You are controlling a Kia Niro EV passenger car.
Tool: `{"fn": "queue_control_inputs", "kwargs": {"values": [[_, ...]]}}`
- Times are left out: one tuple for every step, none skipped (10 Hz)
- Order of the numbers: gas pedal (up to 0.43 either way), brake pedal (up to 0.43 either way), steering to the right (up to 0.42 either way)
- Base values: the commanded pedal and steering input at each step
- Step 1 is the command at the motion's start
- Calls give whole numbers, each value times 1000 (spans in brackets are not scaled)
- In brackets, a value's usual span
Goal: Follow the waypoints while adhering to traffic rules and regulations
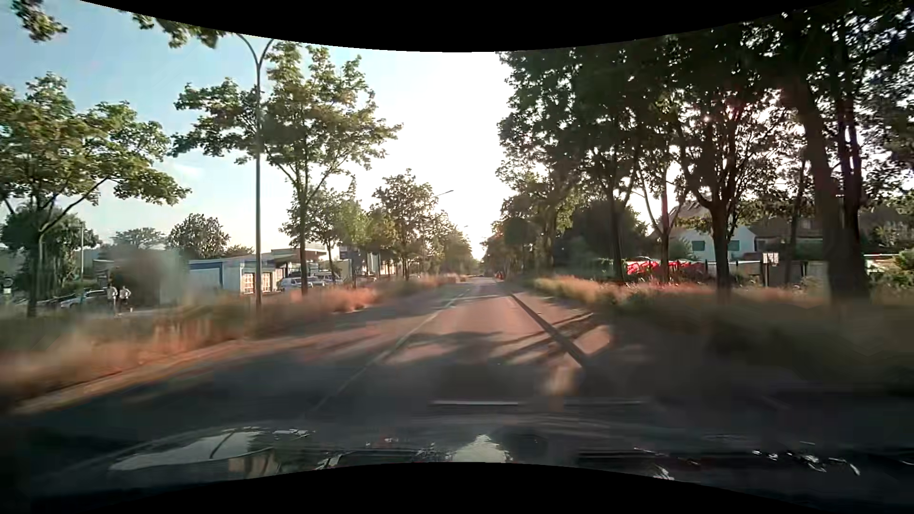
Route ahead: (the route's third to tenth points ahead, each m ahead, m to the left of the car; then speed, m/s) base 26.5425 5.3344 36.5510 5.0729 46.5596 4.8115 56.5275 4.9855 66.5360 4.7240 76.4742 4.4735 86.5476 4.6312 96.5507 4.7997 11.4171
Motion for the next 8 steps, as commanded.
{"fn": "queue_control_inputs", "kwargs": {"values": [[87, 0, -3], [87, 0, -3], [87, 0, -3], [87, 0, -3], [87, 0, -3], [87, 0, -3], [87, 0, -3], [87, 0, -2]]}}
